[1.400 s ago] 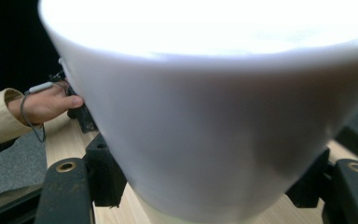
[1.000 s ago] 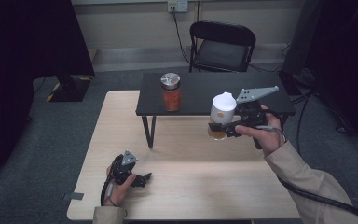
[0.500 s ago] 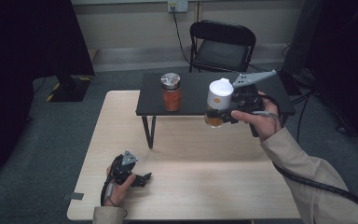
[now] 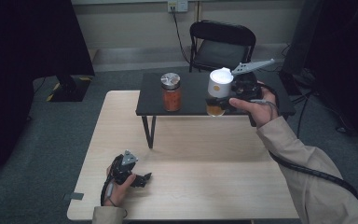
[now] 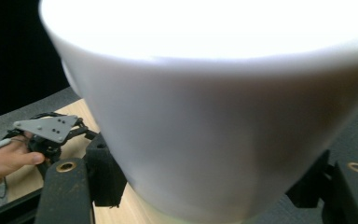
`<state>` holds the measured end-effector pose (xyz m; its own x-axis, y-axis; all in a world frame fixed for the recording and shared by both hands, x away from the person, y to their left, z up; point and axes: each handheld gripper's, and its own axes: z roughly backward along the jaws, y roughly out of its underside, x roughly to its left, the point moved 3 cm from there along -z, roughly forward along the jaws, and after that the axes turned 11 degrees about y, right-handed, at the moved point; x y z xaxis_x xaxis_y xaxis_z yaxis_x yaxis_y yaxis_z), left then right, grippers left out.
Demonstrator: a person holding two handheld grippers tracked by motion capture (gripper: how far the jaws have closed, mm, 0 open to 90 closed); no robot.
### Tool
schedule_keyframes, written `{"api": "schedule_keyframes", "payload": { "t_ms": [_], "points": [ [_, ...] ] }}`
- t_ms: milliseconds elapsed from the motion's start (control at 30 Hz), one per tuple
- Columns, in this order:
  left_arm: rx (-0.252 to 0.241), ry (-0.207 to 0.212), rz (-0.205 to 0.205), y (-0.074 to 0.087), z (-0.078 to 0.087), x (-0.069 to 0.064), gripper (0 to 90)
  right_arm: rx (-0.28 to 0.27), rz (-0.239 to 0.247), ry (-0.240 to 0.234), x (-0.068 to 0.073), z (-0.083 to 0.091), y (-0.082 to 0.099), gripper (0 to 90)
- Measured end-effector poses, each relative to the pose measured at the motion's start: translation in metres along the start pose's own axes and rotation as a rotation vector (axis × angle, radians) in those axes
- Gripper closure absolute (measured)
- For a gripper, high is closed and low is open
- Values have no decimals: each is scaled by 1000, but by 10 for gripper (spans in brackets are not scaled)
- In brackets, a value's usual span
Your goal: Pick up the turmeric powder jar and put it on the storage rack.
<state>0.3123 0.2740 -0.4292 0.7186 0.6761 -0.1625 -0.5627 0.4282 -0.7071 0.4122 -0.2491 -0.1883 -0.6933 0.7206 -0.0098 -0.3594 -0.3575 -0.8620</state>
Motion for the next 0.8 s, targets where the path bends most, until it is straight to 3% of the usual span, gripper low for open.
{"api": "schedule_keyframes", "payload": {
  "t_ms": [800],
  "points": [
    [1,0,0,0,0,0,0,28,-15,81,-13,-33,-10,299]
  ]
}}
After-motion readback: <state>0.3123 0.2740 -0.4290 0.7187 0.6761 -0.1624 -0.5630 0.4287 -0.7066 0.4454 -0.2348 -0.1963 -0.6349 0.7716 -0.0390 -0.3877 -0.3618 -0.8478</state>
